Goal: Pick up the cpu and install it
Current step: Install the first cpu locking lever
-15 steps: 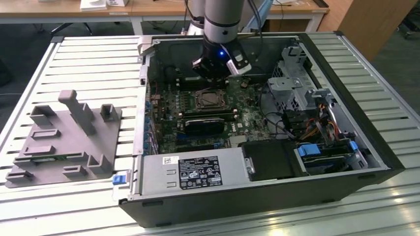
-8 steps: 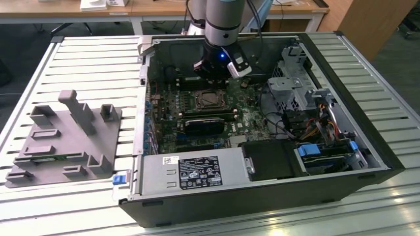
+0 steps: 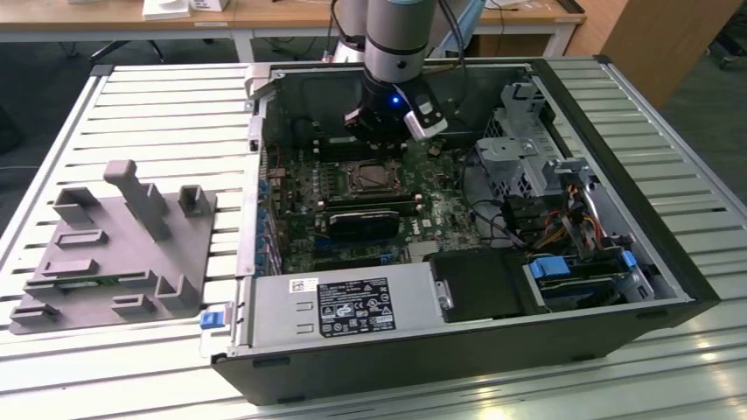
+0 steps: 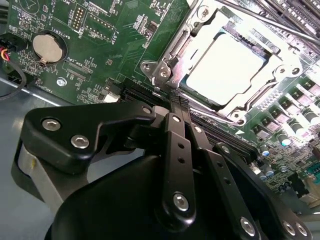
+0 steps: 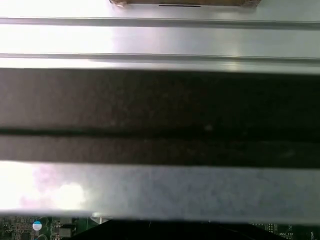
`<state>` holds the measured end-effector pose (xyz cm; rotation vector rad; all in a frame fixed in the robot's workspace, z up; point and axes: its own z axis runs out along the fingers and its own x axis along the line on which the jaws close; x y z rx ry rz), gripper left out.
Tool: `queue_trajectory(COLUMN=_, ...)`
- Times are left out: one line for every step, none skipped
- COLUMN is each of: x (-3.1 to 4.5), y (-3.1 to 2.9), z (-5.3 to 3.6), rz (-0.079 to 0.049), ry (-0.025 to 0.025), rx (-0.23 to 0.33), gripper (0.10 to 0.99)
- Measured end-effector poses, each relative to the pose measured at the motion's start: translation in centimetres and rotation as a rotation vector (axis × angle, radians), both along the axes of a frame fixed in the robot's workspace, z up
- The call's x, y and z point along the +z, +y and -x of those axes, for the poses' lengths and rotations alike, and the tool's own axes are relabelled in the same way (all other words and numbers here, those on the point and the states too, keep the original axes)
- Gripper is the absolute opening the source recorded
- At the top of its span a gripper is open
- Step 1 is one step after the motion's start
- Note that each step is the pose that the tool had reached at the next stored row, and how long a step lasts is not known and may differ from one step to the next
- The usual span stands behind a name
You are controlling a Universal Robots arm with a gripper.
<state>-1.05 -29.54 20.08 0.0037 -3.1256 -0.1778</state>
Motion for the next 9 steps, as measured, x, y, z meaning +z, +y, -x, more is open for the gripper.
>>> queue_trajectory(x=0.01, y=0.01, z=0.0, rz=0.006, ry=0.0001, rx=0.0, gripper=0.106)
queue_trajectory(x=-0.01, y=0.05, z=0.0, rz=0.011, ry=0.0001, rx=0.0, gripper=0.106)
queue_trajectory(x=-0.05, y=0.1, z=0.01, rz=0.016, ry=0.0001, rx=0.0, gripper=0.106)
queue_trajectory(x=-0.09, y=0.16, z=0.01, rz=0.02, ry=0.0001, rx=0.0, gripper=0.106)
queue_trajectory(x=-0.14, y=0.21, z=0.01, rz=0.023, ry=0.0004, rx=0.0, gripper=0.106)
queue_trajectory(x=-0.2, y=0.27, z=0.01, rz=0.025, ry=0.0004, rx=0.0, gripper=0.106)
queue_trajectory(x=-0.28, y=0.33, z=0.0, rz=0.027, ry=0.0, rx=0.0, gripper=0.106)
queue_trajectory(x=-0.35, y=0.39, z=0.0, rz=0.028, ry=-0.0001, rx=0.0, gripper=0.106)
queue_trajectory(x=-0.41, y=0.43, z=0.01, rz=0.029, ry=0.0001, rx=0.0, gripper=0.106)
